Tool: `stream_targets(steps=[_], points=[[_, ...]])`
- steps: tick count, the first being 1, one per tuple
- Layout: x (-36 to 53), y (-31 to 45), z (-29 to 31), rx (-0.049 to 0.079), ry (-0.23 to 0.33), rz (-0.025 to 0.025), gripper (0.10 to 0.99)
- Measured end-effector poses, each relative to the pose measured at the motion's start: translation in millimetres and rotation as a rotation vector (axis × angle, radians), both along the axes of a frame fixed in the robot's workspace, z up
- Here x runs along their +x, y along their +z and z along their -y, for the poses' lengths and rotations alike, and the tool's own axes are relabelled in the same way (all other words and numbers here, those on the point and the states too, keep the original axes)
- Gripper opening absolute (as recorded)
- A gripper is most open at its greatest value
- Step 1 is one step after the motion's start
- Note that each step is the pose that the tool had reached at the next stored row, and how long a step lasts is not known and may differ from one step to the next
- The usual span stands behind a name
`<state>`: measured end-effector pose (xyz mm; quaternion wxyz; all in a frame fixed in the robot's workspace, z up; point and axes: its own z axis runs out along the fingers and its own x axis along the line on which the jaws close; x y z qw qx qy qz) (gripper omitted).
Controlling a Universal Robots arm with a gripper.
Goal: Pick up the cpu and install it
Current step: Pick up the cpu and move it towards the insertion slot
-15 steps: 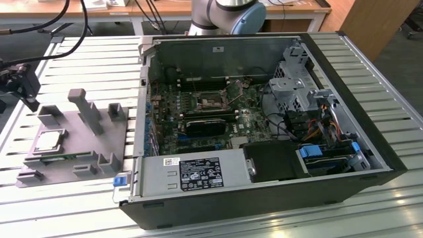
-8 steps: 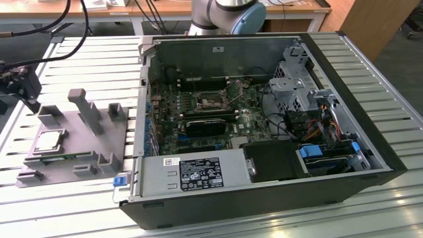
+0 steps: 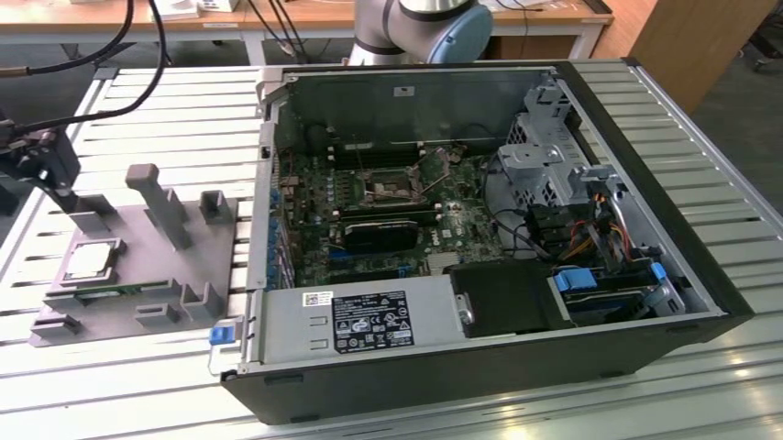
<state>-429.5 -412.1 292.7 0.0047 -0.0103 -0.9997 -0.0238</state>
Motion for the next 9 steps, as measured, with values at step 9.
stream_targets(steps=[9], points=[[0.0,-11.0,3.5,0.001,0.001,0.0,0.647]])
